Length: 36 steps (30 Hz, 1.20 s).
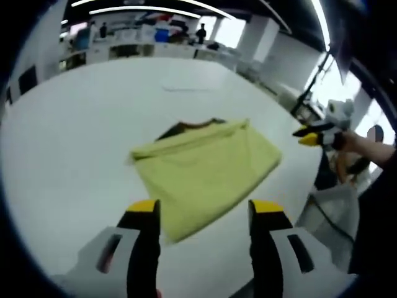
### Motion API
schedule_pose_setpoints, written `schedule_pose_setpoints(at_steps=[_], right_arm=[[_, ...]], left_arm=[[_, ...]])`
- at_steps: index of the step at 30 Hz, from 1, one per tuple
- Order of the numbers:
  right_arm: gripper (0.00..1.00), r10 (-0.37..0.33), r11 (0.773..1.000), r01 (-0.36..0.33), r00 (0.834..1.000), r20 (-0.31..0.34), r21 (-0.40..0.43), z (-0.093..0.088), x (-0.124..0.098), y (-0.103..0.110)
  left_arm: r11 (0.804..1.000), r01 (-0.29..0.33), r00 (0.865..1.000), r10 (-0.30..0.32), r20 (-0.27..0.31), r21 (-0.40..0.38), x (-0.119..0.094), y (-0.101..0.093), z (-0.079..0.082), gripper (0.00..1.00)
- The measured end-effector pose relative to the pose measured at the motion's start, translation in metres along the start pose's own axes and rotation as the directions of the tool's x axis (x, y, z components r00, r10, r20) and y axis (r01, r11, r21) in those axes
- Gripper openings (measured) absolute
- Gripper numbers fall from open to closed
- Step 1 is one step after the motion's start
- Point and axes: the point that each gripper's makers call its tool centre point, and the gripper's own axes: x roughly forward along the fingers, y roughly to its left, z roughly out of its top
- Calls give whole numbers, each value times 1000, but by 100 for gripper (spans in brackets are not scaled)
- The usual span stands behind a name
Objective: Fold the garment on the visible template until the final outline fits inside the template.
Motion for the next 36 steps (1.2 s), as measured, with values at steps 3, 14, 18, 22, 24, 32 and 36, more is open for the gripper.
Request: schedule_pose_setpoints(at_steps=[3,14,18,22,24,32,36], right_arm=[[25,-13,999,13,1000,-14,-30,0,10,-5],[21,-38,996,34,999,-39,-79,5,51,-29],[20,-54,995,50,997,-47,-83,4,63,-38],[16,-68,995,64,996,-55,-80,2,74,-47],[15,-76,994,71,995,-63,-81,1,78,-52],[10,-124,990,118,989,-78,-72,0,90,-76],[8,-137,988,131,987,-89,-77,-2,95,-84]], left_arm=[[1000,-8,1000,8,10,-7,9,6,5,45],[998,-49,999,49,11,29,47,31,21,32],[997,-65,998,64,12,42,59,39,22,27],[996,-82,997,82,9,37,72,51,20,23],[995,-94,996,94,3,35,77,57,18,22],[991,-129,992,129,-4,37,88,79,21,17],[988,-147,989,148,-4,46,92,88,23,14]])
